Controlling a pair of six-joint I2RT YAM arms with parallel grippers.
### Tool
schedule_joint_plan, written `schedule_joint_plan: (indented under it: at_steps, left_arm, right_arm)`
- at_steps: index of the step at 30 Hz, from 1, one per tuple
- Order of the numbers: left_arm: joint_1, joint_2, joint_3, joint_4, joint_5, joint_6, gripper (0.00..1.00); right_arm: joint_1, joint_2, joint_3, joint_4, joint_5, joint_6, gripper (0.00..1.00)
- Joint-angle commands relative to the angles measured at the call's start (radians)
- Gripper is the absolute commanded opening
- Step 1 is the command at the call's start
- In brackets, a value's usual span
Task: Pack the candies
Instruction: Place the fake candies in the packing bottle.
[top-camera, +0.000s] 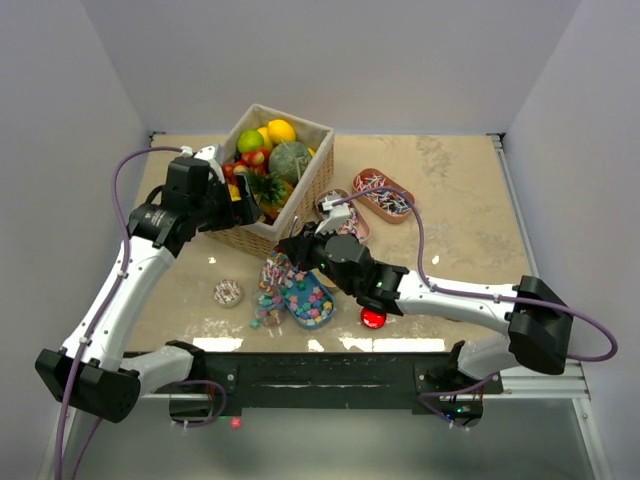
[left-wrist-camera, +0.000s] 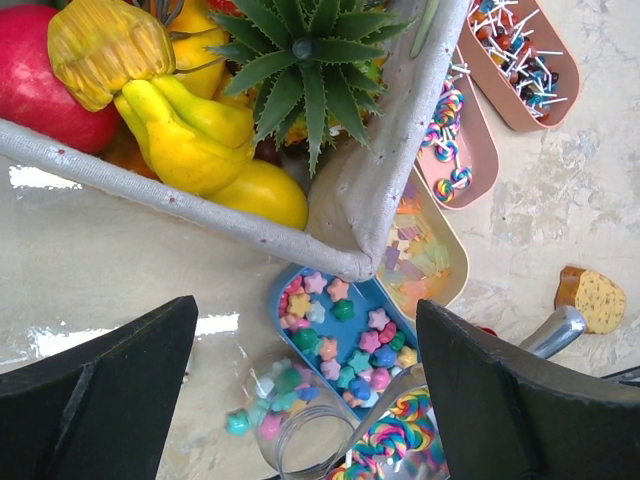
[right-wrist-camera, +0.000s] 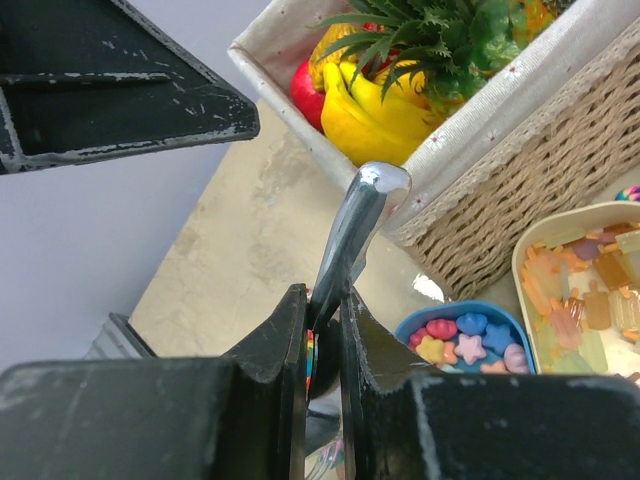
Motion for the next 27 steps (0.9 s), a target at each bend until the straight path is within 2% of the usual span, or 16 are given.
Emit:
schedule_joint_plan:
  at_steps: [1, 27]
  left_arm:
    - [0.008, -0.019, 0.051, -0.004, -0.023, 0.003, 0.96]
    - [0.010, -0.012, 0.075, -0.019, -0.032, 0.011, 0.96]
  right_arm:
    - [0.026, 0.016, 0.071, -0.008, 0.080, -0.073, 0.00]
    - [0.042, 0.043, 0.089, -0.005, 0.156, -0.175, 0.00]
